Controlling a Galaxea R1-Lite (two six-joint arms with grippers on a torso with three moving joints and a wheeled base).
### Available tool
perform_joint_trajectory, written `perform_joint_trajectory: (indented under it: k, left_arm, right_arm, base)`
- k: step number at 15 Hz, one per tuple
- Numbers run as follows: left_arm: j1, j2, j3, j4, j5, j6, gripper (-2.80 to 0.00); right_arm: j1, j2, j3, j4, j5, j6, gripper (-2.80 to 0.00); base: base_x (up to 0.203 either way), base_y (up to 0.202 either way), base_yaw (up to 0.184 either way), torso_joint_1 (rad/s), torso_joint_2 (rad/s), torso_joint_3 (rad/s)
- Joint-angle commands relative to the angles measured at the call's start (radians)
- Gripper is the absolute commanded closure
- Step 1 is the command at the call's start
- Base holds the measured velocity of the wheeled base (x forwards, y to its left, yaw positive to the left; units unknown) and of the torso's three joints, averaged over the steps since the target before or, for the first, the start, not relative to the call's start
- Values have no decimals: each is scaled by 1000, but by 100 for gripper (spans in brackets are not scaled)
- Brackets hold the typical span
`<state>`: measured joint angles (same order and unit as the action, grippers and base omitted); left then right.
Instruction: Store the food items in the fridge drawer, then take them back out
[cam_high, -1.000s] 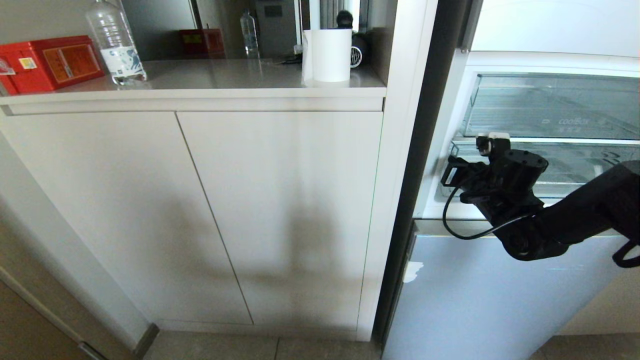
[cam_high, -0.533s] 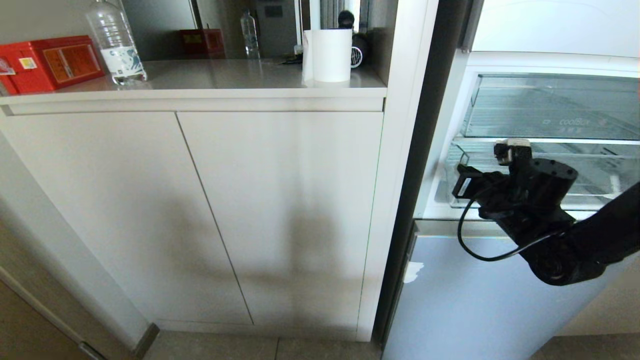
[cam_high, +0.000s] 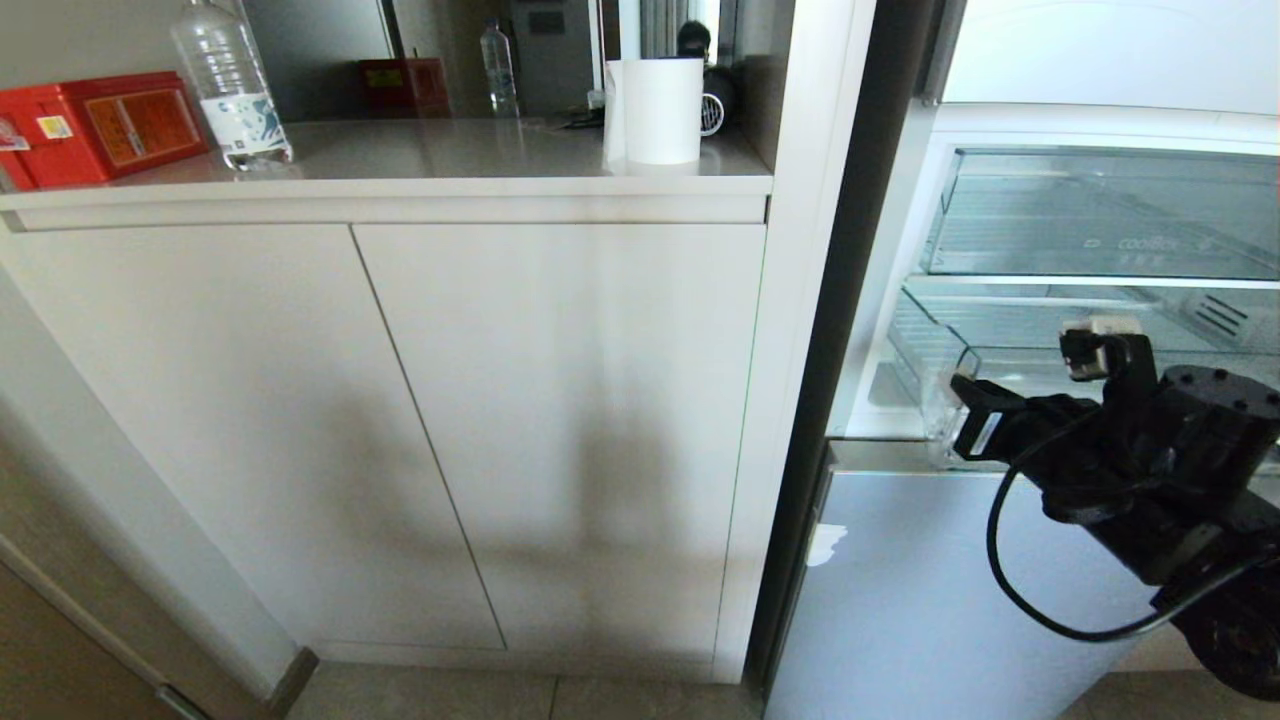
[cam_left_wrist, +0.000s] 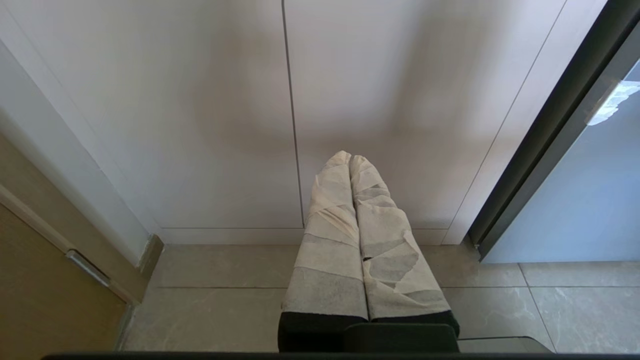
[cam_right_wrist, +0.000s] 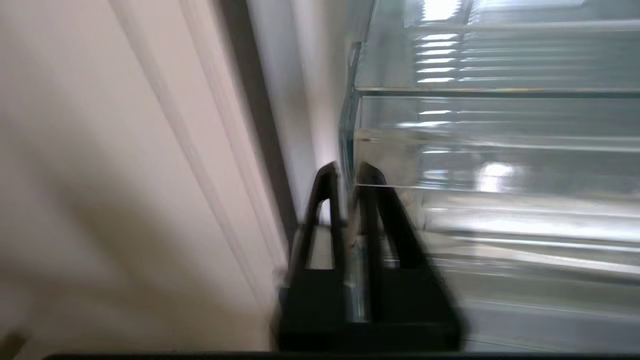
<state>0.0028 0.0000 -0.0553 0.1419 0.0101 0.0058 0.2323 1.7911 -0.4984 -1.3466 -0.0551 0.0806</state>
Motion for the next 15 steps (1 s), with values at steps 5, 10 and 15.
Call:
perform_joint_trajectory:
  k: [5,10,15]
  left_arm:
    - [0,2,0,1,1,0,0]
    - [0,2,0,1,1,0,0]
    - [0,2,0,1,1,0,0]
  right_arm:
    - [15,-149,162,-7,-4,2,-280]
    - [10,-365,360,13,-15,3,-280]
    - [-83,-597,353,149,-76,-7,-280]
  base:
    - [0,0,0,0,0,0]
    - [0,0,0,0,0,0]
    - [0,0,0,0,0,0]
